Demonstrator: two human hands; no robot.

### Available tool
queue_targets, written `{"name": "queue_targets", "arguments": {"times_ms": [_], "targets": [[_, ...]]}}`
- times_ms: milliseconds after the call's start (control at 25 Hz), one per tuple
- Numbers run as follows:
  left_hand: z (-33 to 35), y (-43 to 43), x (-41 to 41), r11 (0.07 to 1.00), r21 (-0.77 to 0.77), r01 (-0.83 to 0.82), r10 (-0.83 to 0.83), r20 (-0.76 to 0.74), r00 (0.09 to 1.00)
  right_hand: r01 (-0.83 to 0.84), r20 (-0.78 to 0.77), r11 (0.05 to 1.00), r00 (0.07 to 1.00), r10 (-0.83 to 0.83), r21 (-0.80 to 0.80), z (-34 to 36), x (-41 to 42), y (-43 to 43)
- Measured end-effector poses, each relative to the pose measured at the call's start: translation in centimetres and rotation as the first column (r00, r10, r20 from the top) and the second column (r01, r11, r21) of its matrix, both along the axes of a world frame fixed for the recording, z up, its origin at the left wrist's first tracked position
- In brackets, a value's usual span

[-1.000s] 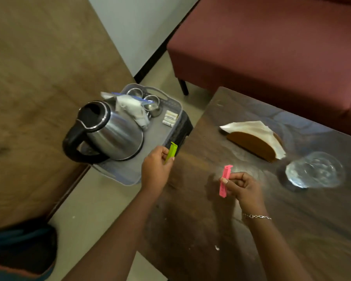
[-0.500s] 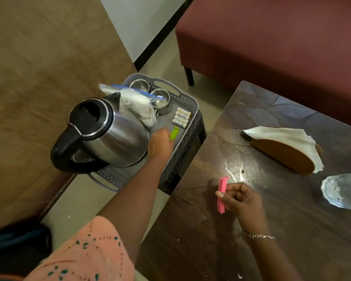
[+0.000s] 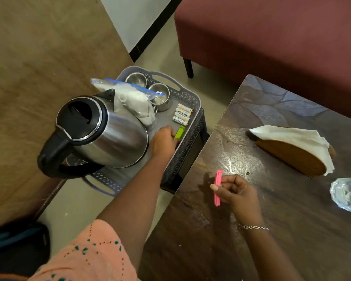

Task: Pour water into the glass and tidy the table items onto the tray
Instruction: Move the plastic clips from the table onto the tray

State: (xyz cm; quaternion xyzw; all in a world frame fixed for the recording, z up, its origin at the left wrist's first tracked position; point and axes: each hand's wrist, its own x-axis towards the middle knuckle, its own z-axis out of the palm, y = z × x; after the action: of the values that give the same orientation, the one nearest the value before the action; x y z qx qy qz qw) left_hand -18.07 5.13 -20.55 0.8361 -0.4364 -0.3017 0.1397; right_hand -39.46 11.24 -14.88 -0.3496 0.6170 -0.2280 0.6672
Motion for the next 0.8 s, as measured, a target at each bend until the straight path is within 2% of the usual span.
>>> {"name": "queue_targets", "arguments": {"times_ms": [240,400,520,600,800], "targets": [[0.3,0.9,-0.1,0.998,-0.032,-0.058,0.056,-0.065,0.996,-0.031,-0.015,0.999,0.999,0.031,-0.017,0.2,-0.1,-0.4],[1.8,3.9,-0.6,0.956,-0.178,-0.233,0.223,-0.077,0.972,-0.083,-0.080,0.993,0.994,0.077,-0.084,0.1,0.3,-0.4],[2.4,7.7,-1.3,0.936,-0.215,-0.277,0.271,-0.058,0.961,-0.179,-0.171,0.972,0.973,0.153,-0.153,0.3,0.9,-0.5],[2.6,9.7,-1.4,0.942,-0.207,-0.265,0.264,-0.033,0.964,-0.233,-0.195,0.956,0.961,0.197,-0.178,0.8,1.4,-1.0],[1.8,11.8,-1.8,0.979,-0.193,-0.066,0.078,0.051,0.996,-0.218,-0.166,0.958,0.968,0.188,-0.185,1.9,5.2,-3.5]]}}
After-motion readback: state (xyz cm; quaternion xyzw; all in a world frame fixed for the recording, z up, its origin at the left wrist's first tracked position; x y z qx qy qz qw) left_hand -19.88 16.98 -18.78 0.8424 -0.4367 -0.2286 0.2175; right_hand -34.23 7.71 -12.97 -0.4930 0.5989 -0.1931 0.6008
